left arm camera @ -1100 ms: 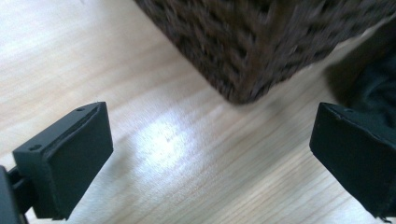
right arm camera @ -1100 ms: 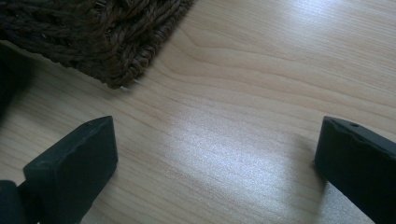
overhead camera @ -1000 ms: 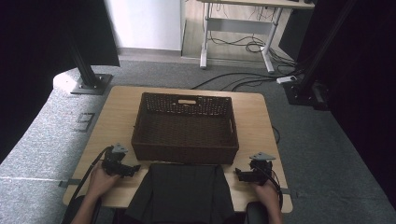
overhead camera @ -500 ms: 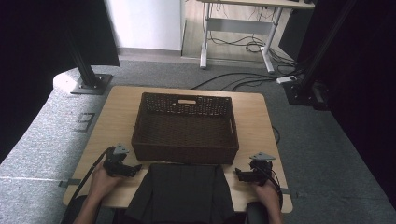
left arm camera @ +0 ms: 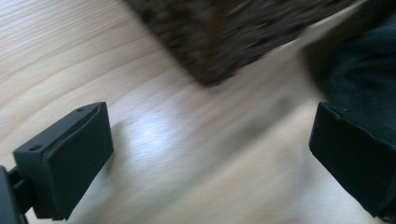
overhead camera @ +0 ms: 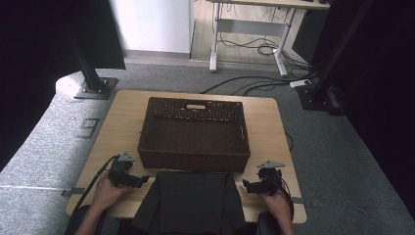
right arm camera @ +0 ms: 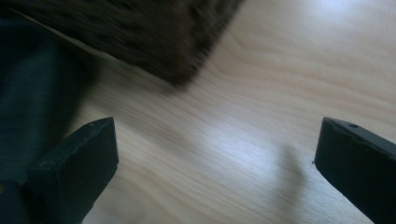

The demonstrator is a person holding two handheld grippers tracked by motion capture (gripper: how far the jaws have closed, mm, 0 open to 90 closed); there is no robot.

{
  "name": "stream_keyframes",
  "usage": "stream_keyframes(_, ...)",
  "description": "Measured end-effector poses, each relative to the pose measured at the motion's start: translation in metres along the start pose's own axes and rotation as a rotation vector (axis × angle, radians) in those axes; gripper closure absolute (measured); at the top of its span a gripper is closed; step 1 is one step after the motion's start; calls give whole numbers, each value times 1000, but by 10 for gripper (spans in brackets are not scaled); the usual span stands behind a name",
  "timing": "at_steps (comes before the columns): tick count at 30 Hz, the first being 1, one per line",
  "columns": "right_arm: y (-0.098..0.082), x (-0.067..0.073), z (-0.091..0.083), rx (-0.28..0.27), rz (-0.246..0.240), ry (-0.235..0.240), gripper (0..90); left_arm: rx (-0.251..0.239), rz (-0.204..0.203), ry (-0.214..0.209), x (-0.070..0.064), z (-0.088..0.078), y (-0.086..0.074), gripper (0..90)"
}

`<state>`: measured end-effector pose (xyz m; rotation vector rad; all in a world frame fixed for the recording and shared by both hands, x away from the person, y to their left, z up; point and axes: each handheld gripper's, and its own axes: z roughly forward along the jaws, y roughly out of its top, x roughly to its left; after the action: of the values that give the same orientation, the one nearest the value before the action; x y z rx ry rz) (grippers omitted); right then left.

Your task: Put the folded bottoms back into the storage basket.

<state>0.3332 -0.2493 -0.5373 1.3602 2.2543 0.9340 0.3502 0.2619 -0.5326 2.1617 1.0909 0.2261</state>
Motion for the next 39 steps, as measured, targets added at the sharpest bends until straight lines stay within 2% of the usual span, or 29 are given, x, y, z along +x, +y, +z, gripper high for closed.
stream_keyframes(1,3,7,-6,-24,6,32,0,-18,-5,-22,-2,-3,1,0)
stream_keyframes(3,4,10,-8,-35,11,49,0,-51,-7,-46,-8,-9,2,6)
stream_keyframes(4,5,19,-11,-41,1,75,0,-61,-6,-60,-11,-11,2,11)
stream_keyframes(5,5,19,-11,-41,1,75,0,-70,-5,-62,-13,-12,2,11)
stream_keyframes(8,7,31,-14,-43,-14,110,0,-82,19,-77,-26,-14,4,15)
stream_keyframes(11,10,46,-16,-48,-15,151,0,-84,47,-89,-39,-12,7,15)
stream_keyframes(12,11,55,-16,-49,-14,174,0,-84,52,-97,-44,-11,8,14)
stream_keyframes(13,11,55,-16,-49,-14,174,0,-81,52,-106,-47,-9,8,14)
stream_keyframes(14,12,64,-14,-44,-24,192,0,-72,54,-112,-51,-7,9,13)
stream_keyframes(15,12,64,-14,-44,-24,192,0,-69,59,-116,-54,-6,9,13)
stream_keyframes(16,13,72,-12,-45,-29,210,0,-63,62,-130,-58,-3,9,10)
stream_keyframes(18,13,76,-11,-48,-25,222,0,-53,59,-150,-62,1,8,9)
stream_keyframes(20,13,80,-7,-57,-15,245,0,-41,59,-149,-64,5,7,4)
stream_keyframes(22,13,86,-1,-40,-19,244,0,-28,59,-141,-66,9,5,0)
stream_keyframes(27,8,85,8,-3,-8,235,0,0,84,-103,-69,10,-1,0)
stream_keyframes(28,7,84,10,1,0,245,0,-5,75,-108,-68,10,-2,0)
stream_keyframes(32,2,83,16,50,23,272,0,25,51,-108,-69,14,-5,0)
stream_keyframes(35,0,82,13,56,4,282,0,37,13,-148,-68,13,-11,0)
stream_keyframes(38,-2,84,10,74,-1,287,6,35,8,-165,-70,9,-15,1)
stream_keyframes(39,-2,86,9,76,-13,300,48,38,9,-177,-71,9,-15,4)
